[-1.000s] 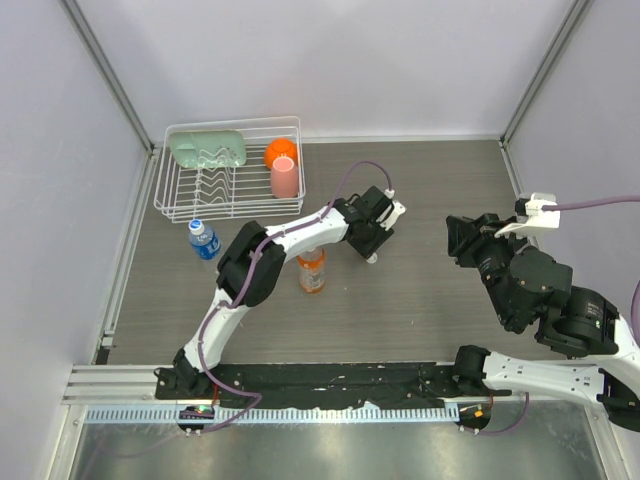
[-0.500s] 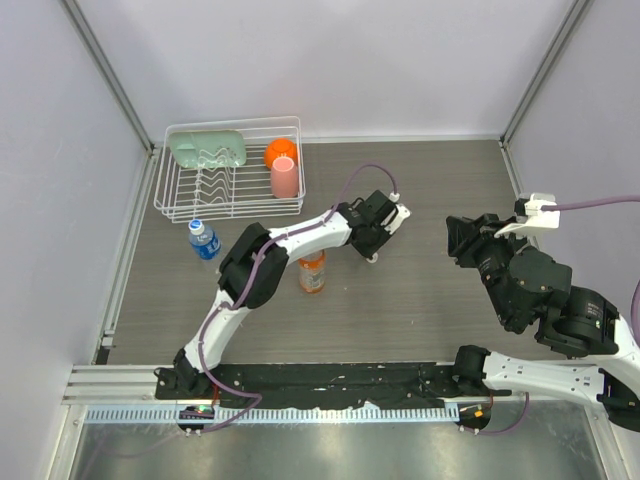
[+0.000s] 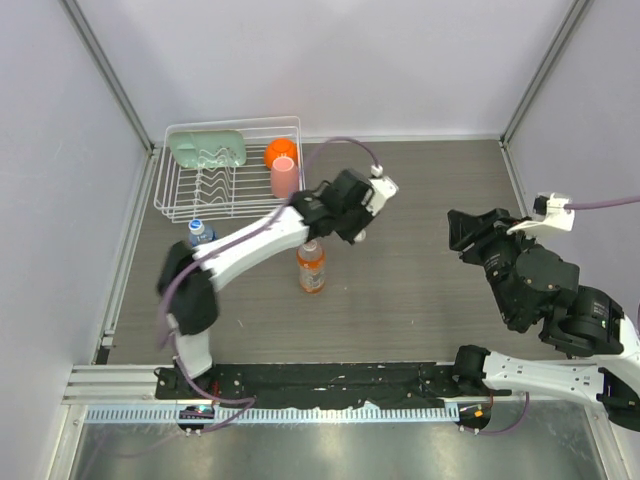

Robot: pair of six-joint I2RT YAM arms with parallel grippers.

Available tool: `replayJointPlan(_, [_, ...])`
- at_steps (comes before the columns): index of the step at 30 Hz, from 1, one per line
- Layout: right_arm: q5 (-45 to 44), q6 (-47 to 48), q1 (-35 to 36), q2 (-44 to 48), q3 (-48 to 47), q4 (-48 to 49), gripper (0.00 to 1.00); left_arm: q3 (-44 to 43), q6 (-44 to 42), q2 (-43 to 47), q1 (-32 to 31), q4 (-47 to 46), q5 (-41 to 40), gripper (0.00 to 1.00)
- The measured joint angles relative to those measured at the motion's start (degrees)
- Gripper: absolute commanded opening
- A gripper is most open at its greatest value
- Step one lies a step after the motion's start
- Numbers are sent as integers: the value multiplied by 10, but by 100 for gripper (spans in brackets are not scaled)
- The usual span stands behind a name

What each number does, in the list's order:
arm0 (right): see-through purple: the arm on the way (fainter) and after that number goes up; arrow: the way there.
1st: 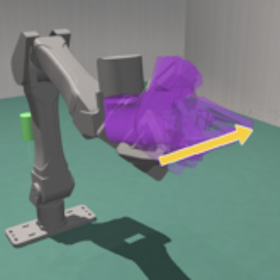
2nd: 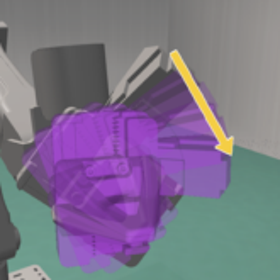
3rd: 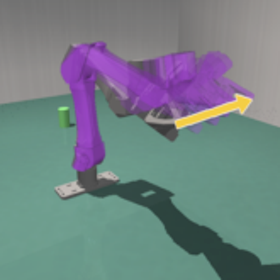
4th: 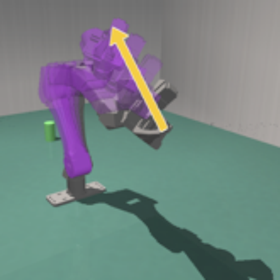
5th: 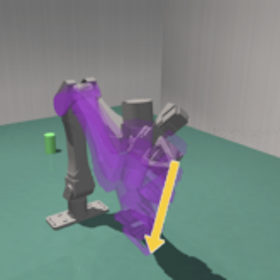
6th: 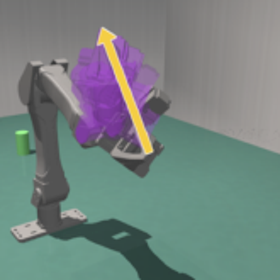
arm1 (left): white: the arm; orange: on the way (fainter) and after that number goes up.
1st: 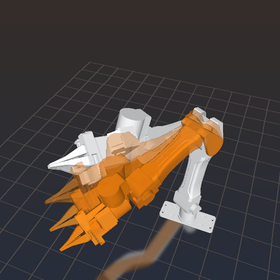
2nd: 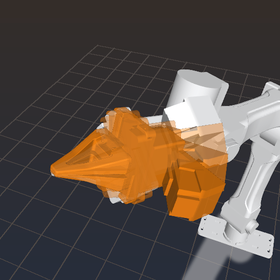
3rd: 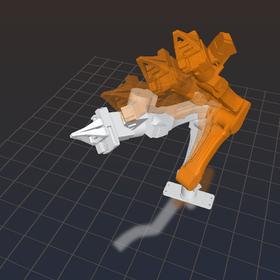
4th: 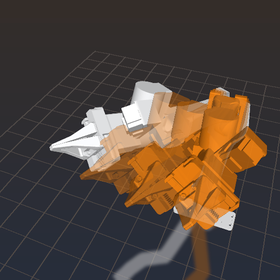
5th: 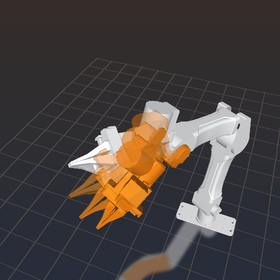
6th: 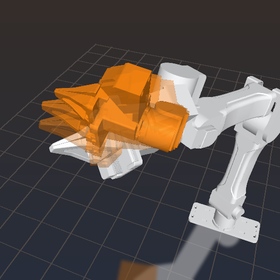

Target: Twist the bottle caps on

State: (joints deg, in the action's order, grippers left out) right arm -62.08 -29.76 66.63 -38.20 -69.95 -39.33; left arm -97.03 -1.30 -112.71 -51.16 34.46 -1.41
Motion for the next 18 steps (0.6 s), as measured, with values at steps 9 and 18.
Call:
replayJointPlan(9, [44, -118, 0, -4, 8, 74, 63, 57, -174, 467, -1, -69, -48, 0])
replayJointPlan(18, [246, -245, -2, -80, 108, 365, 78, 179, -238, 614, -14, -188, 73, 0])
